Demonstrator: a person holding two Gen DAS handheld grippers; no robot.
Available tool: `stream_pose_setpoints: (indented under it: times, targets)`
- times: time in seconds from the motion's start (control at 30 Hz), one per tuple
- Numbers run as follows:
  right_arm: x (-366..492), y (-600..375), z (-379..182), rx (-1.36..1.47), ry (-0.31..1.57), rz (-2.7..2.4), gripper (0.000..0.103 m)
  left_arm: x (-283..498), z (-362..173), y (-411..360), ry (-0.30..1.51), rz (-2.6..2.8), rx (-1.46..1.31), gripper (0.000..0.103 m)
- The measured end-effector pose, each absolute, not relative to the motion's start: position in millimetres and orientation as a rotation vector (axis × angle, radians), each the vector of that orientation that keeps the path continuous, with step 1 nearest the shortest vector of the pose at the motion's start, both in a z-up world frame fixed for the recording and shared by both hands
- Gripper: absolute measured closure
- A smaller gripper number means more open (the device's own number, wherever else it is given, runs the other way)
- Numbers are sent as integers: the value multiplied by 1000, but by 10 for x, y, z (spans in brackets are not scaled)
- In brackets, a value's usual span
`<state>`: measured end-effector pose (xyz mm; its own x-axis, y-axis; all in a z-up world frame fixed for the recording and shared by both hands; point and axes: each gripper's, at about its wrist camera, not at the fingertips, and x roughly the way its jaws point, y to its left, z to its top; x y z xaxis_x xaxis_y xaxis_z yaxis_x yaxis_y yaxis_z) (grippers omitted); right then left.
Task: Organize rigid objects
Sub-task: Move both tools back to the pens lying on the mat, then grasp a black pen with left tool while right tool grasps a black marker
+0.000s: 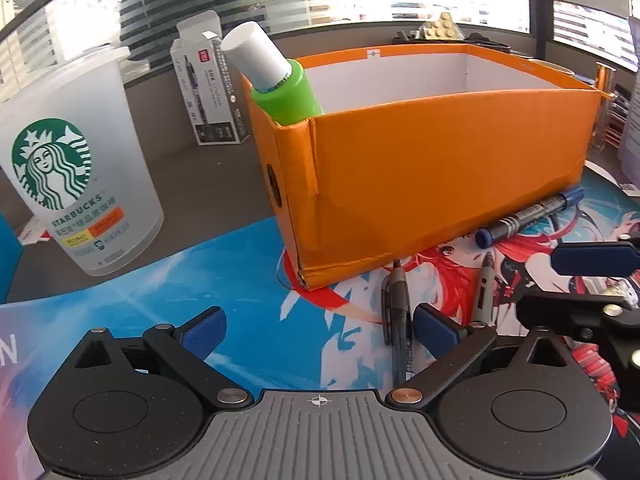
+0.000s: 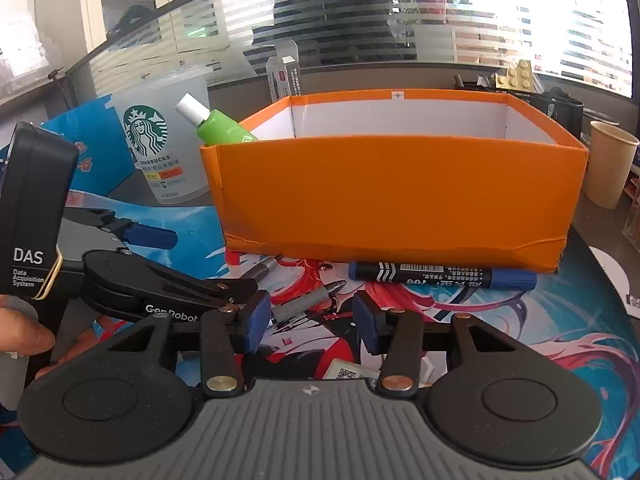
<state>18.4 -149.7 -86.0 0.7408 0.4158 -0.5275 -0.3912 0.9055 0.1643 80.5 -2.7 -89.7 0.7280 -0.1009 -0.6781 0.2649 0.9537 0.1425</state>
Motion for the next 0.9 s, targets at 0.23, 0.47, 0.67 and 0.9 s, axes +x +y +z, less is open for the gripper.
stream_pose_setpoints:
  times: [0.23, 0.47, 0.67, 0.9]
  targets:
    - [227, -1382, -866, 35, 593, 448, 59, 712, -906, 192, 715, -193, 221, 3]
    - [301, -1164, -976, 34, 639, 453, 59, 594, -875, 531, 698, -95, 161, 34]
    - [280, -953, -1043, -68, 618, 465, 60, 495, -850, 623, 703, -158, 127, 78]
    - [194, -834, -995, -232, 620, 559, 93, 390, -850, 621, 707, -195, 89, 96]
